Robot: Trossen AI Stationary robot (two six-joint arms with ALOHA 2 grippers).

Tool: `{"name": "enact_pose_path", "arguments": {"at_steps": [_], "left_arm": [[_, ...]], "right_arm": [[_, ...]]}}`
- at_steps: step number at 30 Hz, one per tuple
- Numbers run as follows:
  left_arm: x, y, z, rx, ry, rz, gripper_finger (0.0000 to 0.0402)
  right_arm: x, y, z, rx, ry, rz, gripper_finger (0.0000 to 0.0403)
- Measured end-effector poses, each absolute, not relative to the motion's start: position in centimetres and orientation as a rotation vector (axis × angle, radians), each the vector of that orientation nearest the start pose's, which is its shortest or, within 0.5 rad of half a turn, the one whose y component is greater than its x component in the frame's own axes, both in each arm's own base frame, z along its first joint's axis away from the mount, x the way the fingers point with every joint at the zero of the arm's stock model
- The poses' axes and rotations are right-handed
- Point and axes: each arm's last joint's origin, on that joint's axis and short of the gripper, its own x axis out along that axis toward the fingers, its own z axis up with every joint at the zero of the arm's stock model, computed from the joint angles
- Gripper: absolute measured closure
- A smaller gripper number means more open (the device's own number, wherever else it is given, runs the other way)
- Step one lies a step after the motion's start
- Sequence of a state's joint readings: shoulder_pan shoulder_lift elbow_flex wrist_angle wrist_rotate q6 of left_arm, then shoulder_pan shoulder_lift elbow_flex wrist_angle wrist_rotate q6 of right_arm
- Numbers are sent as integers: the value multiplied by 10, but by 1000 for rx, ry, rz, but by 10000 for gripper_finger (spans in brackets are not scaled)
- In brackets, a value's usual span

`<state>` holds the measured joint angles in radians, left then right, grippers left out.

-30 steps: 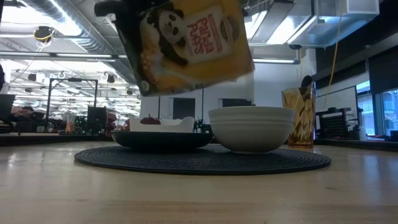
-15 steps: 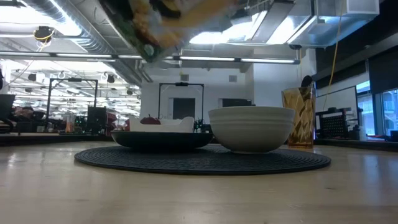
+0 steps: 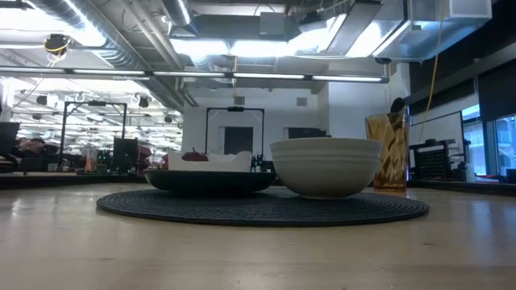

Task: Arrange a breakfast setting
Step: Pour the cereal from the cereal box into the white bowl

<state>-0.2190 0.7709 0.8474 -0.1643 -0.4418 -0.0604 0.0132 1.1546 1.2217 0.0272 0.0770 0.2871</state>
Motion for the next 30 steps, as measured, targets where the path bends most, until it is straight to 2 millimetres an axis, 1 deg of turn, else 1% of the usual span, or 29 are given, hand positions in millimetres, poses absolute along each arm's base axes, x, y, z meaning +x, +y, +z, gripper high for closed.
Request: {"name": "enact_pose_path", "arguments": {"at_steps": [3, 6, 12, 15, 18, 20, 23, 27, 30], "left_arm": [[168, -29, 341, -58, -28, 147, 210], [172, -33, 328, -62, -41, 114, 210], [175, -34, 327, -53, -54, 113, 210], [176, -34, 326, -46, -50, 114, 210], [180, -35, 323, -39, -27, 112, 210], [183, -36, 320, -33, -9, 111, 210], [189, -38, 315, -38, 13, 112, 210], [196, -40, 309, -60, 45, 113, 210], [198, -40, 308, -101, 51, 120, 206]], "right_arm": [[274, 2, 425, 289, -167, -10, 112], [291, 4, 418, 286, -191, 31, 94], [317, 5, 397, 308, -140, 53, 38], [326, 5, 391, 318, -150, 65, 31], [331, 5, 388, 325, -153, 67, 37], [334, 5, 384, 347, -136, 64, 56], [338, 5, 380, 358, -120, 66, 111], [338, 6, 379, 354, -105, 108, 216], [339, 7, 375, 356, -61, 127, 310]]}}
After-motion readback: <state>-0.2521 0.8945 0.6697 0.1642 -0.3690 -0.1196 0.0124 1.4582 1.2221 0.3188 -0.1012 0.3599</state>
